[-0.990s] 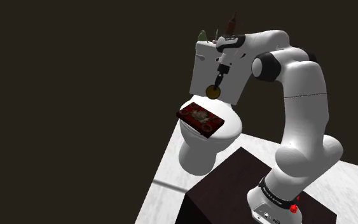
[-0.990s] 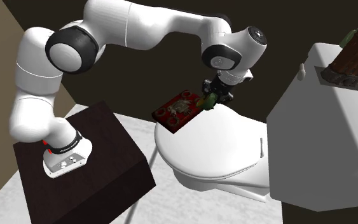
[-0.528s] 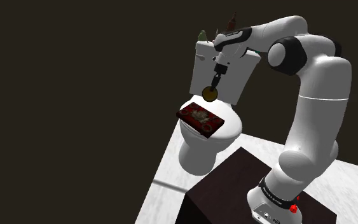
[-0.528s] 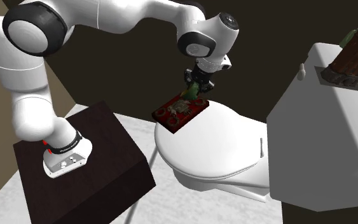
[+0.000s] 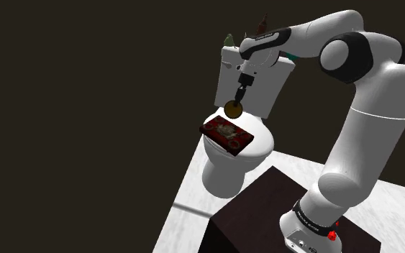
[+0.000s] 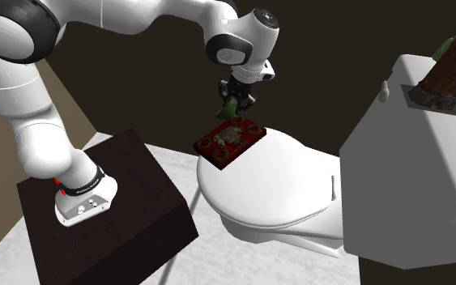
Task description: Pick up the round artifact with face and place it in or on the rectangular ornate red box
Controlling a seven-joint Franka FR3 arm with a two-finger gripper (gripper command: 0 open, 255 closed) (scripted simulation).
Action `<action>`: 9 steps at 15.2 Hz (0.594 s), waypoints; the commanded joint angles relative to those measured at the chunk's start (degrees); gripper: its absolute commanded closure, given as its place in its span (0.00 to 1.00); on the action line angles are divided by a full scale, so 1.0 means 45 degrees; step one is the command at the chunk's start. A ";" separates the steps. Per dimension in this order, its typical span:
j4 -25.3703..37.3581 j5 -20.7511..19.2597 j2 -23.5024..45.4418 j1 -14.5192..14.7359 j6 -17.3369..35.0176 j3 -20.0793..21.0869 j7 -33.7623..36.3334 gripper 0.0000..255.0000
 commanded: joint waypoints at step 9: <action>-0.0932 0.0367 0.0605 -0.0018 0.1435 0.0097 -0.0478 1.00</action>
